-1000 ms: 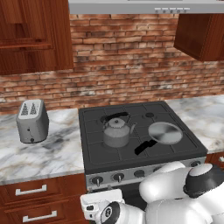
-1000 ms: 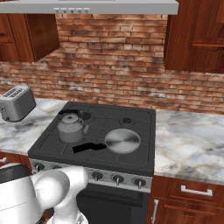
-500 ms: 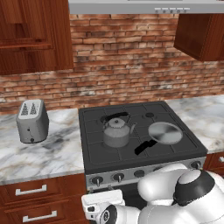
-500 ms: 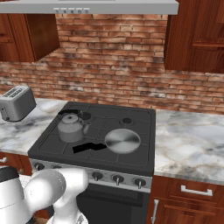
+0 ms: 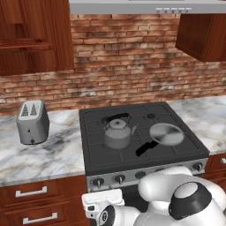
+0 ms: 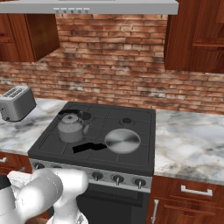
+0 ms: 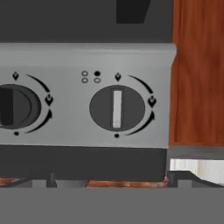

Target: Pick the kettle from the counter and place it on a stove burner. Then turn the burner on.

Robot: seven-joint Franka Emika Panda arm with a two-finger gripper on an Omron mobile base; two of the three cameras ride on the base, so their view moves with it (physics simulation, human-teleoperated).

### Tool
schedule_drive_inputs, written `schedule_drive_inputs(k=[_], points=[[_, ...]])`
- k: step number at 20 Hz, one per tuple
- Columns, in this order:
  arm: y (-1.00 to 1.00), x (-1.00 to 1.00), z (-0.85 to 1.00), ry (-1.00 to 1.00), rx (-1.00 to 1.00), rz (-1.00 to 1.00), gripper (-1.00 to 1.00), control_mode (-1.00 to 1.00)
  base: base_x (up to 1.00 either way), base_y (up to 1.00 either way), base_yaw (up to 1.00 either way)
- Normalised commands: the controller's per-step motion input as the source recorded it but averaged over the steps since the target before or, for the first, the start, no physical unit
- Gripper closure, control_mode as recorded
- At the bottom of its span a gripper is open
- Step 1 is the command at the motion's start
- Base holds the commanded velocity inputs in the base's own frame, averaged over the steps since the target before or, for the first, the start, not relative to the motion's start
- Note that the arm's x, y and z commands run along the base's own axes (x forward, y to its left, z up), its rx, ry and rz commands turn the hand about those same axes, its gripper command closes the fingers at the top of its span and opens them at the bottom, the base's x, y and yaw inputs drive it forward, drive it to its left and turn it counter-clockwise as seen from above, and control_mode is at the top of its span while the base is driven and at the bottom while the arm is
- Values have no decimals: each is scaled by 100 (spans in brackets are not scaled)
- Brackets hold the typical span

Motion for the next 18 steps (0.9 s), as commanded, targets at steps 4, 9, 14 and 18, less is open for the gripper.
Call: schedule_drive_inputs(k=[4,9,14,18], points=[[-8,26,-8,0,0,0,-100,-100,0,0,0],[-1,20,-21,0,0,0,-100,-100,0,0,0],[0,14,-30,0,0,0,-100,-100,0,0,0],[0,11,-31,0,0,0,-100,-100,0,0,0]])
